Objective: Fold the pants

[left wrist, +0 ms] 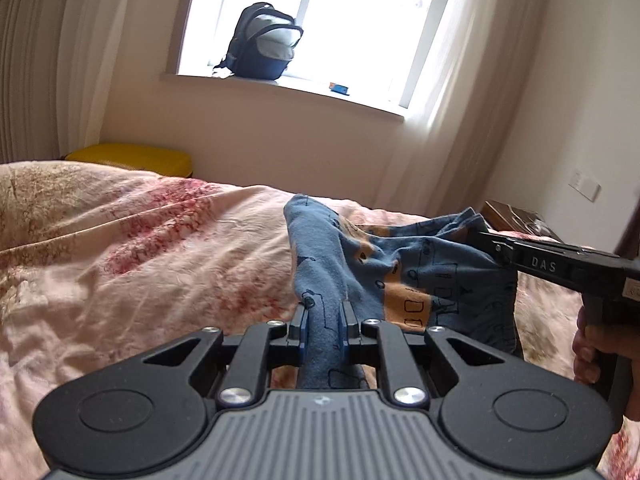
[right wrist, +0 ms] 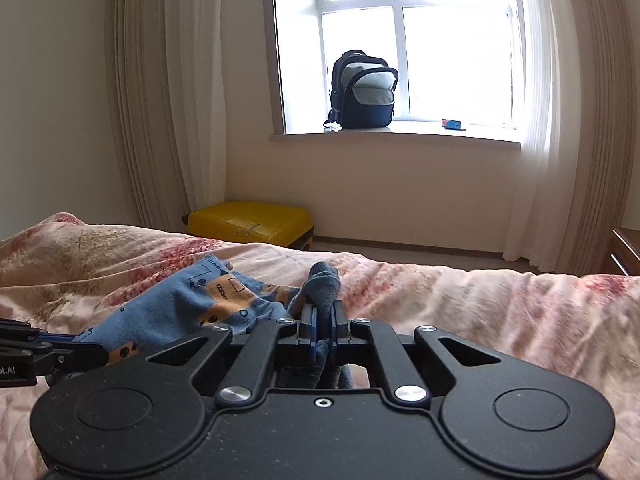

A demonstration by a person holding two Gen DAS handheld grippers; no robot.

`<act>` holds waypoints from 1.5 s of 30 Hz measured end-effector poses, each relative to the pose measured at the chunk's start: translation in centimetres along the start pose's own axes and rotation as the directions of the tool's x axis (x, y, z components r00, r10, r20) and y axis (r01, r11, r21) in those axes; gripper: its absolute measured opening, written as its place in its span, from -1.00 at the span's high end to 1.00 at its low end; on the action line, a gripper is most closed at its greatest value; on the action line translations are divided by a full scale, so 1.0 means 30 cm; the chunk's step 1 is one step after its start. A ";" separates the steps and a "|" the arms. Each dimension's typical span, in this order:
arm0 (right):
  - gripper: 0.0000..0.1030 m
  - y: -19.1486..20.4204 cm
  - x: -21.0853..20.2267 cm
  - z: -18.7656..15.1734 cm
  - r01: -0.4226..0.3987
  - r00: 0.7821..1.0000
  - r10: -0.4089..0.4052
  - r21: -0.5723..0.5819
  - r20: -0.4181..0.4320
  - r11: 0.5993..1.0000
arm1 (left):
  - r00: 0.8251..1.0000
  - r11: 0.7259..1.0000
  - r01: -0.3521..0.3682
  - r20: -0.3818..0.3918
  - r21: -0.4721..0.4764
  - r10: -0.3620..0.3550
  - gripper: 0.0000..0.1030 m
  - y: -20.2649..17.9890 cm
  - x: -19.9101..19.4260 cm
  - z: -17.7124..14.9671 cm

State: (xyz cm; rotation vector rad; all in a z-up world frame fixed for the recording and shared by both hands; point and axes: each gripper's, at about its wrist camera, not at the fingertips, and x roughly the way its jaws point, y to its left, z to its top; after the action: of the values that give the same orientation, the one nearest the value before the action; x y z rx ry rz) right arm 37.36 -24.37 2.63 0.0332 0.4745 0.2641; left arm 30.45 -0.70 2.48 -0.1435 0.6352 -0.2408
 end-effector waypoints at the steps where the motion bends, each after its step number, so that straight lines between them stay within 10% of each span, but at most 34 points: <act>1: 0.88 0.000 0.020 0.001 0.002 1.000 -0.002 0.001 -0.007 1.000 | 1.000 1.000 -0.004 -0.006 -0.002 0.004 0.68 0.009 0.017 0.000; 14: 0.85 -0.030 0.168 -0.090 0.067 0.992 -0.061 0.048 -0.106 0.997 | 0.994 0.997 -0.035 -0.105 -0.069 0.027 0.65 0.103 0.121 -0.083; 18: 0.54 -0.036 0.165 -0.098 0.085 0.992 -0.077 0.075 -0.103 0.994 | 0.992 0.994 -0.033 -0.124 -0.105 0.020 0.57 0.120 0.121 -0.076; 21: 0.20 -0.037 0.157 -0.101 0.095 0.991 -0.087 0.084 -0.100 0.992 | 0.992 0.991 -0.041 -0.120 -0.128 0.025 0.21 0.131 0.110 -0.066; 23: -0.03 -0.032 0.141 -0.101 0.099 0.992 -0.091 0.081 -0.090 0.992 | 0.993 0.989 -0.059 -0.108 -0.134 0.045 -0.40 0.132 0.093 -0.057; 29: -0.73 0.002 0.060 -0.089 0.106 0.994 -0.104 0.057 -0.041 0.993 | 0.993 0.981 -0.112 -0.059 -0.157 0.104 -0.95 0.130 0.024 -0.026; 45: -0.99 0.103 -0.323 -0.093 0.106 0.983 -0.118 0.091 0.140 0.990 | 0.963 0.967 -0.250 0.091 -0.040 0.253 -0.99 -0.002 -0.205 -0.049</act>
State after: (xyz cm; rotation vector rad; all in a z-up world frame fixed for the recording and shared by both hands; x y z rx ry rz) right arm 27.05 -23.98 4.77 0.1055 0.3407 0.1300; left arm 24.78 0.78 4.82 -0.0997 0.5558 0.0206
